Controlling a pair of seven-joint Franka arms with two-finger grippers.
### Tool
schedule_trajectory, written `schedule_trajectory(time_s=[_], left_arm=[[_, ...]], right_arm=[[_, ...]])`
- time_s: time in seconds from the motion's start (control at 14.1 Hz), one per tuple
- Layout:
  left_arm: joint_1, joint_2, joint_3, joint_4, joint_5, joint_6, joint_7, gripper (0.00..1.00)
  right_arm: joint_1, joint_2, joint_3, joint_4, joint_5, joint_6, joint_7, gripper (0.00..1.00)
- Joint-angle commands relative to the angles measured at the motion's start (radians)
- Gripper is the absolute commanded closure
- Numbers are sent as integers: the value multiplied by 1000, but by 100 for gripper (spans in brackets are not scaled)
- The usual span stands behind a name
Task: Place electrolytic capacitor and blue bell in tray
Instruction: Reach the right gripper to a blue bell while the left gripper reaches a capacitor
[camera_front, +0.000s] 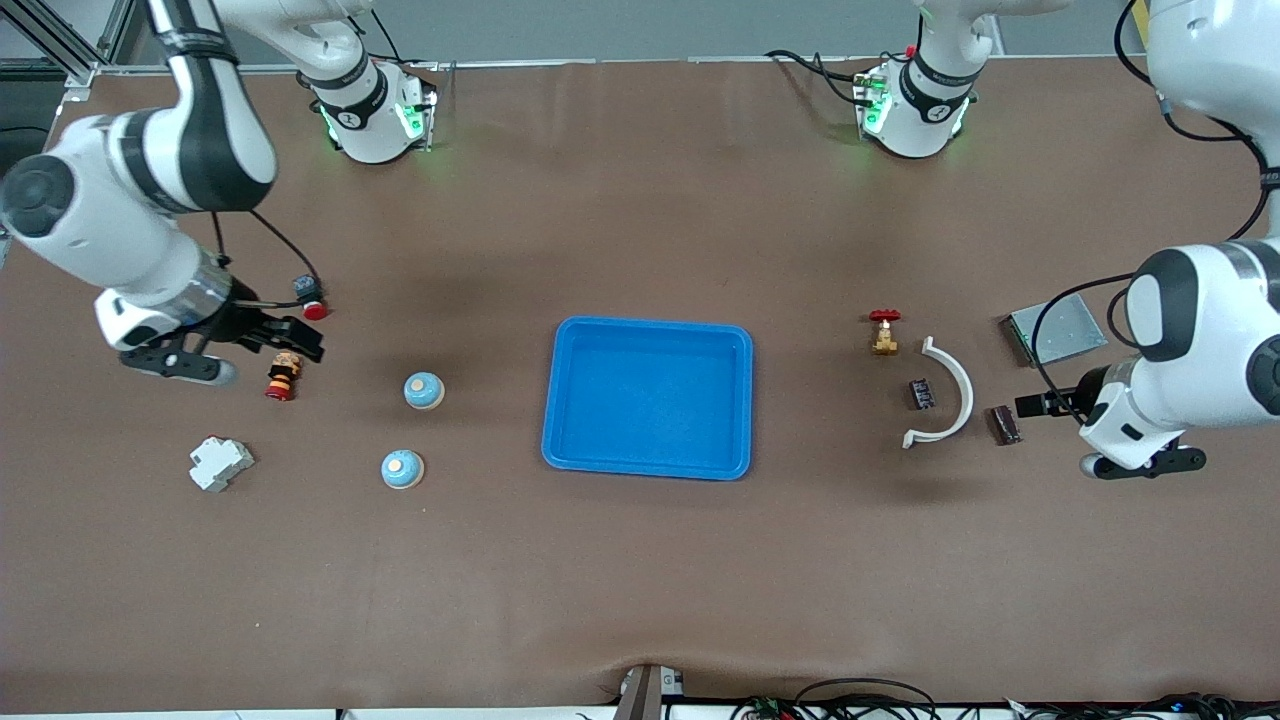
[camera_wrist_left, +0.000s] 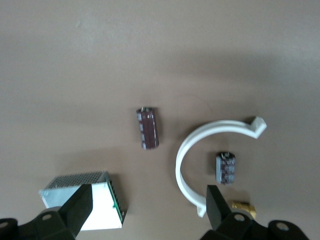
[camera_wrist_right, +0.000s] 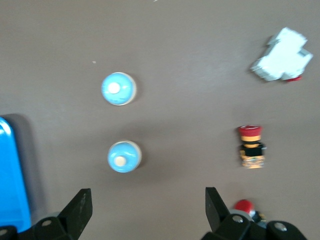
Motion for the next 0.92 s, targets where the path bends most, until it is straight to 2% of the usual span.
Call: schedule_trajectory(time_s=[0.0, 0.21, 0.5, 0.85], left_arm=[[4, 3, -3, -46, 21, 99, -6, 0], [33, 4, -4, -104, 19, 192, -8, 0], [44, 3, -6, -192, 6, 299, -33, 0], [46, 46, -7, -198, 4, 327, -103, 0]], right_arm=[[42, 9, -6, -29, 7, 59, 79, 0], [112, 73, -8, -33, 7, 134, 182, 0], [160, 165, -8, -87, 2, 296, 216, 0], [180, 291, -9, -86, -12, 400, 215, 0]])
